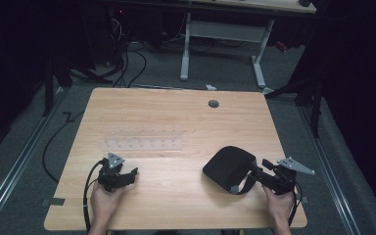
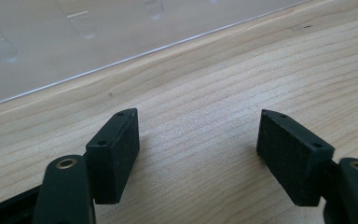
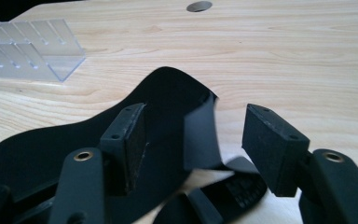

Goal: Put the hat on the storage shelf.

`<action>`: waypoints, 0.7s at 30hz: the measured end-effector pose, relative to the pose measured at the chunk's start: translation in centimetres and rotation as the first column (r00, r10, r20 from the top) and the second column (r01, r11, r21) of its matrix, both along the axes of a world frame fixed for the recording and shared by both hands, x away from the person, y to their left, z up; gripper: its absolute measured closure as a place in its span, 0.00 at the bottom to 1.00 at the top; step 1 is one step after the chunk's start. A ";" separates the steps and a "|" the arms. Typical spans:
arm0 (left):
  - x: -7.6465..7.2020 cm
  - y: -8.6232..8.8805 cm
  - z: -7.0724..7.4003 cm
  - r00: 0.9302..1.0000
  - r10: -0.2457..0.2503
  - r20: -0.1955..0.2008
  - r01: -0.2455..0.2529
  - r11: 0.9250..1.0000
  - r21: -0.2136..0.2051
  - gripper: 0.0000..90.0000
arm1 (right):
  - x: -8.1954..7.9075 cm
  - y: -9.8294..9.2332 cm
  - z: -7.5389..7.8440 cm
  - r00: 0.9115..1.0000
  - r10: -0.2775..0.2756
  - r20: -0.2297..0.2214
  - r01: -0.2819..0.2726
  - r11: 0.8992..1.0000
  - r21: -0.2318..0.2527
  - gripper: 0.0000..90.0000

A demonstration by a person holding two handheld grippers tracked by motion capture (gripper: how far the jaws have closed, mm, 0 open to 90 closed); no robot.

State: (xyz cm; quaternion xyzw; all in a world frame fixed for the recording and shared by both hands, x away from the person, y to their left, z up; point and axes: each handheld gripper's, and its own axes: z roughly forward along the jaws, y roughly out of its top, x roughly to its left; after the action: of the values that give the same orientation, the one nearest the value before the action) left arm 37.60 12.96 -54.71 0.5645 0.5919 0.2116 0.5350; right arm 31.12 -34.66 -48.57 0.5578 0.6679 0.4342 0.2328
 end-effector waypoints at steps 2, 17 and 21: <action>0.0 0.0 0.0 1.000 0.000 0.000 0.000 1.000 0.000 0.34 | 0.3 0.2 0.0 1.000 0.005 -0.004 -0.005 1.000 -0.006 0.42; 0.0 0.0 0.0 1.000 0.001 0.000 -0.001 1.000 0.001 0.34 | 3.9 1.3 -2.0 0.990 0.069 -0.126 -0.065 0.997 0.038 0.33; 0.0 0.0 0.0 1.000 0.000 0.000 0.000 1.000 0.000 0.34 | 4.3 1.5 -2.5 0.986 0.086 -0.141 -0.080 0.996 0.050 0.33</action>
State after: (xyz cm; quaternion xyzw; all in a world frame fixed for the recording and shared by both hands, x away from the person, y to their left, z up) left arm 37.61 12.97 -54.71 0.5645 0.5919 0.2119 0.5349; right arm 35.44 -33.13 -51.10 0.5643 0.6958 0.4169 0.1535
